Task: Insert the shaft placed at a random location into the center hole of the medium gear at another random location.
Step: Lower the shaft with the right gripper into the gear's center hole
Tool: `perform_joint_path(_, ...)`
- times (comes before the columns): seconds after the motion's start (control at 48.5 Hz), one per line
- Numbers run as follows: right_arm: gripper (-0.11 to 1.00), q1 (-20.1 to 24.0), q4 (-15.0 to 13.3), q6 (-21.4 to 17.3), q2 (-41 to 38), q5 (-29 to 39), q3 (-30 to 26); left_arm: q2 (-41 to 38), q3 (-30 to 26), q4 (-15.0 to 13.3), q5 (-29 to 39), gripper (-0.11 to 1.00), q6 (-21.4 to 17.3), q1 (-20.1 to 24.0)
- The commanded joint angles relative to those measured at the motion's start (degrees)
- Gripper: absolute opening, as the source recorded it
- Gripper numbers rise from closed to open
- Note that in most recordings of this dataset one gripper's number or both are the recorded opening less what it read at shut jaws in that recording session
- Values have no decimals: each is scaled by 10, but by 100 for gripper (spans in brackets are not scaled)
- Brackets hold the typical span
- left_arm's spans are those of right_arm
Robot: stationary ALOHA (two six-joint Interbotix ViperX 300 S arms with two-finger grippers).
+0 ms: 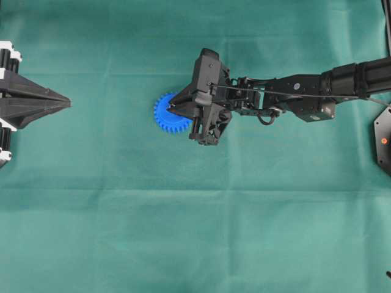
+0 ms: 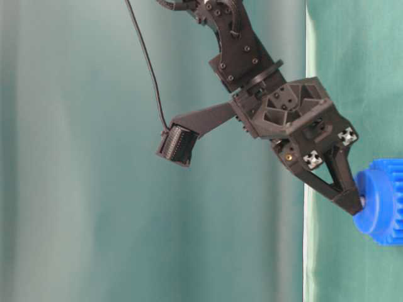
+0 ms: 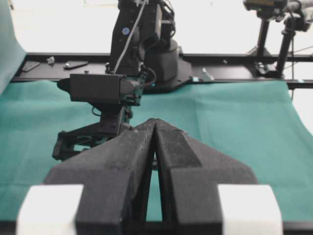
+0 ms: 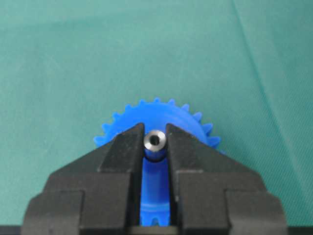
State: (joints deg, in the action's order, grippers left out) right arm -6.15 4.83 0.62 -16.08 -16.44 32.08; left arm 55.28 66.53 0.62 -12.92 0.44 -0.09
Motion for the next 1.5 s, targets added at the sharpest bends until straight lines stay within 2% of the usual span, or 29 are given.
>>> perform_joint_path(0.0, 13, 3, 2, -9, 10, -5, -6, -4, -11, 2, -3, 0, 0, -1)
perform_joint_path(0.824, 15, 6, 2, -10, 13, 8, -11, -4, -11, 2, 0, 0, 0, -1)
perform_joint_path(0.886, 26, 6, 2, -10, 19, 10, -11, -4, -11, 2, 0, 0, 0, 0)
perform_joint_path(1.051, 74, 6, 2, -9, 45, 10, -4, -4, -11, 2, 0, 0, 1, 0)
perform_joint_path(1.092, 83, 5, 1, -8, 52, 10, -3, -4, -11, 1, 0, 0, 1, -1)
perform_joint_path(1.484, 80, 6, -3, -5, 134, 34, 32, -4, -11, 1, 0, 0, 1, -1)
